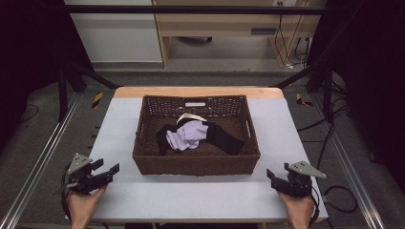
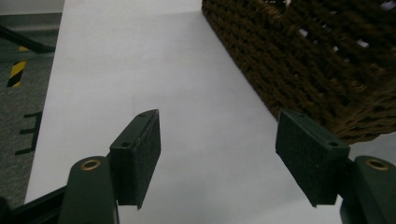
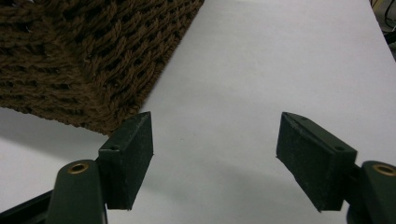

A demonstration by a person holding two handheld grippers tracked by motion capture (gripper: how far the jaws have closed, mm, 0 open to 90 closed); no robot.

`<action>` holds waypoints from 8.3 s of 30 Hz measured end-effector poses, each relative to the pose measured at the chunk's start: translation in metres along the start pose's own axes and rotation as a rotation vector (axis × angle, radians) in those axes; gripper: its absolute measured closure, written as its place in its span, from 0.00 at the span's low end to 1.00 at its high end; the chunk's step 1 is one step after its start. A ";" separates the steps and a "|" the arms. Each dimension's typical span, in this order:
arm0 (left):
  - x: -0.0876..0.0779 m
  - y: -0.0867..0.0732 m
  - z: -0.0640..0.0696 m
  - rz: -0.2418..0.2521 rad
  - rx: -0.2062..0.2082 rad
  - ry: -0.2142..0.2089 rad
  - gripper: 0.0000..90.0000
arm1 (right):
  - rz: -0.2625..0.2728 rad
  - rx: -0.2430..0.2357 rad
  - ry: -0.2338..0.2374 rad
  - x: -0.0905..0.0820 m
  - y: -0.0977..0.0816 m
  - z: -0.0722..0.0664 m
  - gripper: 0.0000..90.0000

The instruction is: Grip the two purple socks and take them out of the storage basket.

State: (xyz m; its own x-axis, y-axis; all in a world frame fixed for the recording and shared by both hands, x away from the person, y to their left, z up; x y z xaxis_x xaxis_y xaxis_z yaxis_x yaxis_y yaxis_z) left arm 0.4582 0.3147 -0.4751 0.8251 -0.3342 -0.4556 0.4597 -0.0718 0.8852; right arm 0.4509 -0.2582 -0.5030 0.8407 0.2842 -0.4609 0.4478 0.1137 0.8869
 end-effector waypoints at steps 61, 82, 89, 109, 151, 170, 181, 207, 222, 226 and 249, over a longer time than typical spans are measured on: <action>0.032 0.148 0.112 0.201 0.103 -0.172 0.37 | 0.010 -0.020 -0.030 0.000 0.002 0.006 0.29; 0.096 0.166 0.140 0.155 0.142 -0.158 0.38 | 0.028 -0.004 -0.025 0.001 0.002 0.007 0.29; 0.121 0.164 0.142 0.123 0.132 -0.161 0.38 | 0.029 0.012 -0.022 0.004 0.003 0.007 0.30; 0.173 0.150 0.155 -0.030 0.131 -0.141 0.41 | 0.015 0.005 -0.030 0.009 0.001 0.007 0.31; 0.205 0.094 0.170 -0.468 0.251 -0.164 0.73 | -0.005 -0.024 -0.038 0.012 -0.001 0.005 0.31; 0.186 0.117 0.173 -0.249 0.212 -0.219 0.96 | -0.004 -0.028 -0.039 0.011 0.000 0.005 0.31; 0.167 0.141 0.173 -0.058 0.218 -0.232 0.96 | -0.001 -0.023 -0.044 0.009 -0.001 0.007 0.31; 0.058 0.171 0.177 0.229 0.184 -0.353 0.96 | 0.007 -0.015 -0.057 0.006 -0.001 0.012 0.32; 0.005 0.150 0.179 0.279 0.220 -0.412 0.96 | 0.008 -0.010 -0.062 0.005 -0.001 0.013 0.32; -0.007 0.138 0.179 0.280 0.233 -0.421 0.96 | 0.010 -0.010 -0.062 0.005 -0.001 0.013 0.32; -0.044 0.068 0.200 0.196 0.312 -0.519 0.96 | 0.016 -0.018 -0.063 0.004 -0.001 0.012 0.32</action>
State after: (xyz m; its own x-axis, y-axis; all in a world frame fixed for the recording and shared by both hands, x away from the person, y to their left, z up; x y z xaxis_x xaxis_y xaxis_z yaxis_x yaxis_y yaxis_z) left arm 0.3877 0.1367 -0.3765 0.5817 -0.7750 -0.2469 0.1346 -0.2076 0.9689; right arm 0.4576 -0.2684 -0.5059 0.8653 0.2258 -0.4476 0.4293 0.1273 0.8941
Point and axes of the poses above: each handheld gripper's, and its own axes: x roughly forward along the jaws, y roughly out of its top, z roughly to its right, the point moved 6 cm from there along x, roughly forward along the jaws, and after that the axes turned 5 degrees about z, right-handed, at the moved point
